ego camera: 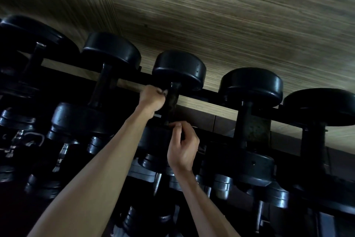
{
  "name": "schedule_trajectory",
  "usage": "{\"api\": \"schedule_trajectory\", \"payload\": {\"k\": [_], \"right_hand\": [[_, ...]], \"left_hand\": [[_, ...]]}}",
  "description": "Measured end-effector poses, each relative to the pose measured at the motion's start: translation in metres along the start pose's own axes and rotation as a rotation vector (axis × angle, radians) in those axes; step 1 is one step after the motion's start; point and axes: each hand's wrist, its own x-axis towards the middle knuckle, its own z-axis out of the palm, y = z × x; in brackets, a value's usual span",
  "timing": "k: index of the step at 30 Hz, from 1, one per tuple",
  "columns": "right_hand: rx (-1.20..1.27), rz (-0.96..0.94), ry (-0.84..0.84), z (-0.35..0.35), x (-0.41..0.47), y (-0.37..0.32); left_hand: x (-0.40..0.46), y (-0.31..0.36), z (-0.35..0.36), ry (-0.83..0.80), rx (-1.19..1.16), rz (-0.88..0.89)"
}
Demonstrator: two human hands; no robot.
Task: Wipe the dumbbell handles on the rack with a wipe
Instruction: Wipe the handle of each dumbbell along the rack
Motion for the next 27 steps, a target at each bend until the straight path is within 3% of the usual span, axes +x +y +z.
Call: {"api": "schedule_trajectory", "payload": {"k": [8, 17, 22, 27], "right_hand": [[-0.003, -0.009, 0.011, 0.001, 0.001, -0.001], [-0.002, 0.028, -0.009, 0.0, 0.0, 0.0], [0.111, 0.218, -0.155, -0.01, 0.019, -0.011], [0.276, 0.343, -0.465, -0.037, 0.051, -0.023]], "left_hand": [[0.004, 0.004, 0.001, 0.046, 0.019, 0.09], [-0.037, 0.0, -0.016, 0.053, 0.075, 0.317], [-0.051, -0.013, -0.026, -0.022, -0.031, 0.312], [-0.063, -0.028, -0.03, -0.199, -0.259, 0.265]]}}
